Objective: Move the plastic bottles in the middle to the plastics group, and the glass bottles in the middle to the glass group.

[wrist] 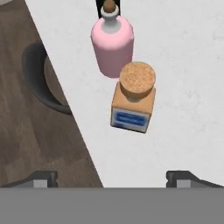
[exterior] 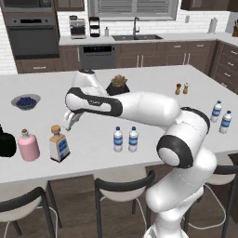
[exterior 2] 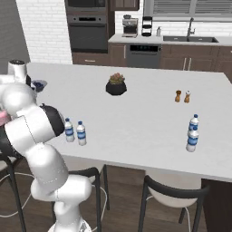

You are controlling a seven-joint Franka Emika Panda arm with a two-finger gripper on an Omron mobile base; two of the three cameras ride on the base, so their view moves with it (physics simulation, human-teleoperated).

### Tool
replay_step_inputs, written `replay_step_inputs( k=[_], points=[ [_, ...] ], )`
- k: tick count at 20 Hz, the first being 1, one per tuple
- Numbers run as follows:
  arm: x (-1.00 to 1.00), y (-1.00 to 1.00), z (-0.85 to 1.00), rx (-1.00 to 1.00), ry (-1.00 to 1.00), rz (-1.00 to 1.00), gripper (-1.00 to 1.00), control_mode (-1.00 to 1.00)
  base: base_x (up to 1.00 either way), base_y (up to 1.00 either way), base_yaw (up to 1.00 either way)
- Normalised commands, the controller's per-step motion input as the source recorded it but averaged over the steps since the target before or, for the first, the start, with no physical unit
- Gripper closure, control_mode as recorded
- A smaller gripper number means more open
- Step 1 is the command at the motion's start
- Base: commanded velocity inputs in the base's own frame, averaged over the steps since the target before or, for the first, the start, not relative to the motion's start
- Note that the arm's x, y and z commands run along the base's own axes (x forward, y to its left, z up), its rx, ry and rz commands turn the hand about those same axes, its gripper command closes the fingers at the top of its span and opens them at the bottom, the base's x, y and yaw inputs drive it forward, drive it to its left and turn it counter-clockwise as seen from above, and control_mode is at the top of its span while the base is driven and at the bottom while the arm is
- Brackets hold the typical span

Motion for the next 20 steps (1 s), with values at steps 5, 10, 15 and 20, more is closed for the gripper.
replay_step_inputs(
  k=[5,10,15,20],
  points=[
    [-0.33,-0.89,0.04,0.00,0.03,-0.06,-1.00,-1.00,0.00,0.00,0.00],
    [-0.13,-0.84,0.00,0.00,0.03,-0.11,-1.00,-1.00,0.00,0.00,0.00],
    [0.08,-0.66,0.00,-0.06,0.16,-0.18,-1.00,-1.00,0.00,0.00,0.00],
    [0.11,-0.48,-0.05,-0.11,0.11,-0.20,-1.00,-1.00,0.00,0.00,0.00]
  ],
)
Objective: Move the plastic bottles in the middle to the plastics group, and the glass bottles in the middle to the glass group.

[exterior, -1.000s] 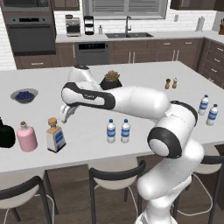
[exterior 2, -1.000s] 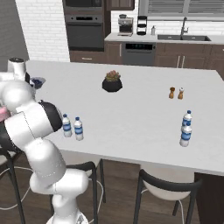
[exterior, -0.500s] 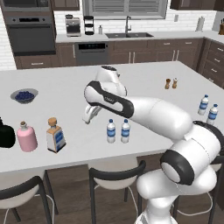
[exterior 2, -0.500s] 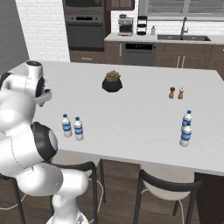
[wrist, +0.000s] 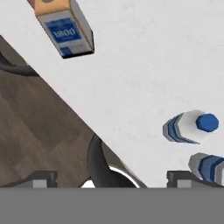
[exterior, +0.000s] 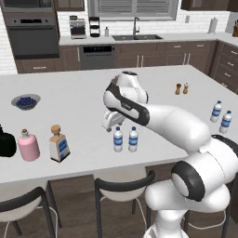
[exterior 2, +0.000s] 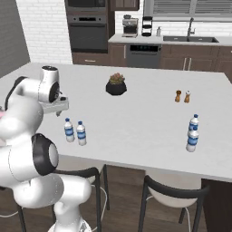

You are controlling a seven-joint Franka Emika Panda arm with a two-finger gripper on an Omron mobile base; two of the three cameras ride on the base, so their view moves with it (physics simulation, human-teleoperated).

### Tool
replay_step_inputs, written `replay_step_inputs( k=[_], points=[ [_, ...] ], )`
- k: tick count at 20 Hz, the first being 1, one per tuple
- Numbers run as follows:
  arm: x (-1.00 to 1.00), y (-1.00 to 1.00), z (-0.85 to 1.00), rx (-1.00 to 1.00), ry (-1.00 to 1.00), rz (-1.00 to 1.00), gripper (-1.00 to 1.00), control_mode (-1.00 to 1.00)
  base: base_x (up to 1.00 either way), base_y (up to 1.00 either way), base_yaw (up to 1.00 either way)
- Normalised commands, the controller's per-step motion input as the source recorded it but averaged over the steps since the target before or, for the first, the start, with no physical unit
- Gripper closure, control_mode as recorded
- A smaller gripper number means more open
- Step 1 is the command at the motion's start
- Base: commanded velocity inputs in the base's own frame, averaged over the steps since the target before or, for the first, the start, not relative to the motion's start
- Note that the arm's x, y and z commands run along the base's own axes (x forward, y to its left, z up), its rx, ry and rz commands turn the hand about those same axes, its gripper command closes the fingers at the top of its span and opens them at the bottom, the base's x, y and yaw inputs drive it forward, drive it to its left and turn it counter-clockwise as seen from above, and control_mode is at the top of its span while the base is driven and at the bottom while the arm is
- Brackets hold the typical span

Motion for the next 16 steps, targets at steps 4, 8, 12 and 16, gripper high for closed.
replay_step_inputs(
  k=[4,8,12,16],
  points=[
    [0.05,-0.21,-0.30,-0.24,0.00,-0.25,-1.00,-1.00,0.00,0.00,0.00],
    [0.25,-0.26,-0.13,-0.27,0.00,-0.33,-1.00,-1.00,0.00,0.00,0.00],
    [0.30,-0.31,-0.04,-0.15,0.00,-0.30,-1.00,-1.00,0.00,0.00,0.00],
    [0.24,-0.33,-0.01,-0.03,0.09,-0.25,-1.00,-1.00,0.00,0.00,0.00]
  ],
)
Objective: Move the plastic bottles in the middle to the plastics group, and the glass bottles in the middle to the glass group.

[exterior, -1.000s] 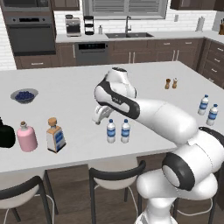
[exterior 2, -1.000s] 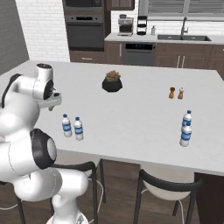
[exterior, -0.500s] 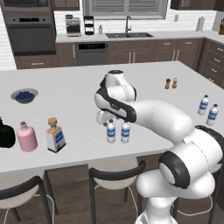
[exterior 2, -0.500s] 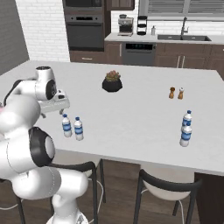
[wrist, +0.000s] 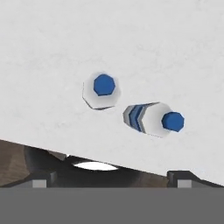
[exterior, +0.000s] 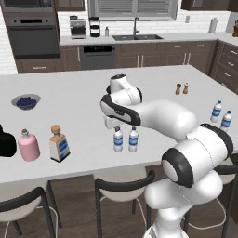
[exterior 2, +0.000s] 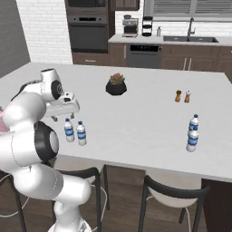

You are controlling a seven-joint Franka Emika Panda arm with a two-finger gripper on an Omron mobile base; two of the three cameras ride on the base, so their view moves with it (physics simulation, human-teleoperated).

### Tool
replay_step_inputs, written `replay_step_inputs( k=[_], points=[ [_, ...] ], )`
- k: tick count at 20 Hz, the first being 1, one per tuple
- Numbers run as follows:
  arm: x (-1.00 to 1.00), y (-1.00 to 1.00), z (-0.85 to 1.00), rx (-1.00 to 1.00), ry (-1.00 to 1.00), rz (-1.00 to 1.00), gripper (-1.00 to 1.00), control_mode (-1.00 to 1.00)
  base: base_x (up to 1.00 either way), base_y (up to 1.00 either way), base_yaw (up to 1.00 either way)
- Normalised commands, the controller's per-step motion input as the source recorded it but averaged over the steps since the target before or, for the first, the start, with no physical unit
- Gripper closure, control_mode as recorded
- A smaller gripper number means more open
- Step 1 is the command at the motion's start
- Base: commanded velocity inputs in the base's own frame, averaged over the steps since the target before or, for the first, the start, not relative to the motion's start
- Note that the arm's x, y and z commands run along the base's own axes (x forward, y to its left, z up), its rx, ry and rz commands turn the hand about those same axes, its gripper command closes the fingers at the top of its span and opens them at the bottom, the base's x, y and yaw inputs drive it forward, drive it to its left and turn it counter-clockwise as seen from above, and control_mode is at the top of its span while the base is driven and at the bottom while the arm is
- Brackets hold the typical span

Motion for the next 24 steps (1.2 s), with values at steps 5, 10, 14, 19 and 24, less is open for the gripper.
replay_step_inputs(
  k=[5,10,14,19,24],
  points=[
    [0.22,-0.09,-0.18,0.00,0.04,-0.14,-1.00,-1.00,0.00,0.00,0.00],
    [0.16,0.01,-0.26,0.02,-0.01,-0.06,-1.00,-1.00,0.00,0.00,0.00],
    [0.11,0.02,-0.28,0.03,-0.08,-0.02,-1.00,-1.00,0.00,0.00,0.00],
    [0.08,0.05,-0.22,0.02,-0.16,0.00,-1.00,-1.00,0.00,0.00,0.00],
    [0.00,0.05,-0.18,0.05,-0.16,0.00,-1.00,-1.00,0.00,0.00,0.00]
  ],
)
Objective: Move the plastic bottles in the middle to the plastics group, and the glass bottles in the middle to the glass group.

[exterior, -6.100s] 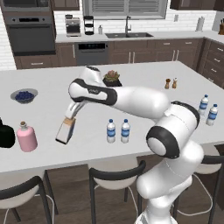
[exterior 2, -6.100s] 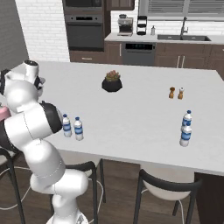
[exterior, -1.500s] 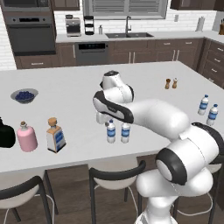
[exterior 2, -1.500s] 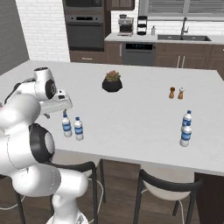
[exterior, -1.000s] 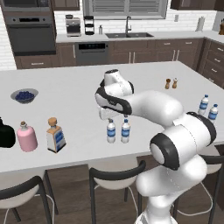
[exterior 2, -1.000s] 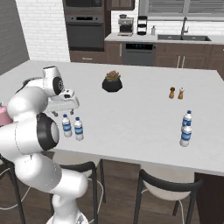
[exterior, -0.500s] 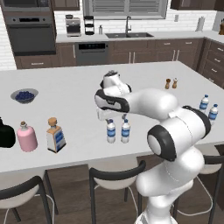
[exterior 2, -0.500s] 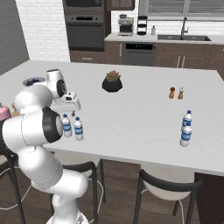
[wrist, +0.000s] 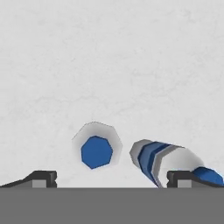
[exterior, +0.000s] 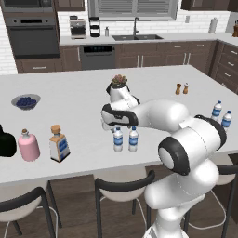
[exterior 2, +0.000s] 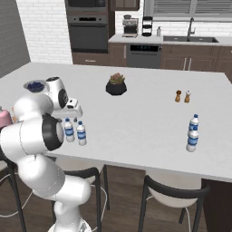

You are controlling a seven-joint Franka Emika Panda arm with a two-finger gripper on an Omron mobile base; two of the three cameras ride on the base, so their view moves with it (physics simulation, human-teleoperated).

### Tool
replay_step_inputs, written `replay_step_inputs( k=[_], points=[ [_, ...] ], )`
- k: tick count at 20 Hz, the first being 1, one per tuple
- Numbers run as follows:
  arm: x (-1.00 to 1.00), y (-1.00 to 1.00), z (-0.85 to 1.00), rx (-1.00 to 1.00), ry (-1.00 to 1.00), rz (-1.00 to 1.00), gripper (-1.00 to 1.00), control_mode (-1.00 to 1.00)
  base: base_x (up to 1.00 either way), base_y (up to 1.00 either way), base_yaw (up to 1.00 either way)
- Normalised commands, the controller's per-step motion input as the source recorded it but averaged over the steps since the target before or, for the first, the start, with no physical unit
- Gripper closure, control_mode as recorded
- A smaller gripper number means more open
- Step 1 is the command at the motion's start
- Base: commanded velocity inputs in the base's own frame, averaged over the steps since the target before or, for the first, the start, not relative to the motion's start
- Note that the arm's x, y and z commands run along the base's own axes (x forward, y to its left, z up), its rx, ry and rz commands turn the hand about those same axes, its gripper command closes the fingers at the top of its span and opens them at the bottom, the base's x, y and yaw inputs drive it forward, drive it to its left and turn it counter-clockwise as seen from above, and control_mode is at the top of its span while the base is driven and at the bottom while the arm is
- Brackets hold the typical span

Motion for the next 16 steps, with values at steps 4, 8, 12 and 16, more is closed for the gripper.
replay_step_inputs(
  k=[4,8,12,16],
  points=[
    [0.01,0.05,-0.14,0.10,-0.07,0.00,-1.00,-1.00,0.00,0.00,0.00],
    [0.22,0.00,-0.10,0.08,0.00,0.00,-1.00,-1.00,0.00,0.00,0.00],
    [0.23,0.00,-0.08,0.05,0.00,0.00,-1.00,-1.00,0.00,0.00,0.00],
    [0.09,0.00,-0.10,0.04,0.00,0.00,-1.00,-1.00,0.00,0.00,0.00]
  ],
)
